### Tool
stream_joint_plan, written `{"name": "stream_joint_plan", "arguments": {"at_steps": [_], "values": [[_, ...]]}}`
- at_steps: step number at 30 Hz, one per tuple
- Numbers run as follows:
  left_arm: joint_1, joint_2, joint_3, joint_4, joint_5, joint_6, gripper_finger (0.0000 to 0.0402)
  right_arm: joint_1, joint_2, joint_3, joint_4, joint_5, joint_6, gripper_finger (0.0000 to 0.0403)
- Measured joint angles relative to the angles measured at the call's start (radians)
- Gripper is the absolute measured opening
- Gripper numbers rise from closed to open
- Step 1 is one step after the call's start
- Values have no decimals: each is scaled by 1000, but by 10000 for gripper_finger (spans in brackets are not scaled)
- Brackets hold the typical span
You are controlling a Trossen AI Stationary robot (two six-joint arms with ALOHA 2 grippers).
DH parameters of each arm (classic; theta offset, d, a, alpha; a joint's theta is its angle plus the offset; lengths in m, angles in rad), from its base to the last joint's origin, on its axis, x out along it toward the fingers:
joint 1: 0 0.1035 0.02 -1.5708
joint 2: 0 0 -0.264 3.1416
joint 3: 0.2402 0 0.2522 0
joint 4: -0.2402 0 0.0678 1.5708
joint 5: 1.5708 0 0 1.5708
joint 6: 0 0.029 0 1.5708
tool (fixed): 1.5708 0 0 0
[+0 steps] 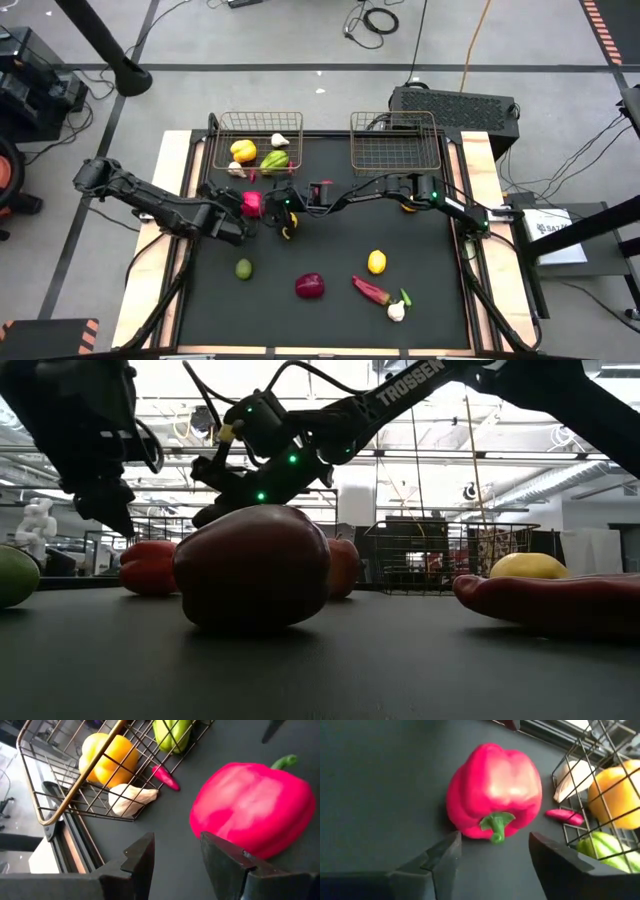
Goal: Sort produce into baskets
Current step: Put the top left yellow lemon into the right wire basket
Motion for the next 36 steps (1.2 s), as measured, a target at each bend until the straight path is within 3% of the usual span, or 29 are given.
{"name": "stream_joint_plan", "arguments": {"at_steps": [10,18,23,30,36], "values": [[49,0,0,19,31,53,166,-1,-32,-2,-89,-1,141,201],[52,-1,0,17,51,51,166,50,-178,-1,-361,-46,211,267],[51,-1,0,18,51,47,166,72,-189,-11,-537,-22,323,311],[51,0,0,18,59,45,166,55,-188,-109,-398,23,405,355],[51,-1,1,18,59,52,166,42,-188,-160,-310,-39,412,359]]}}
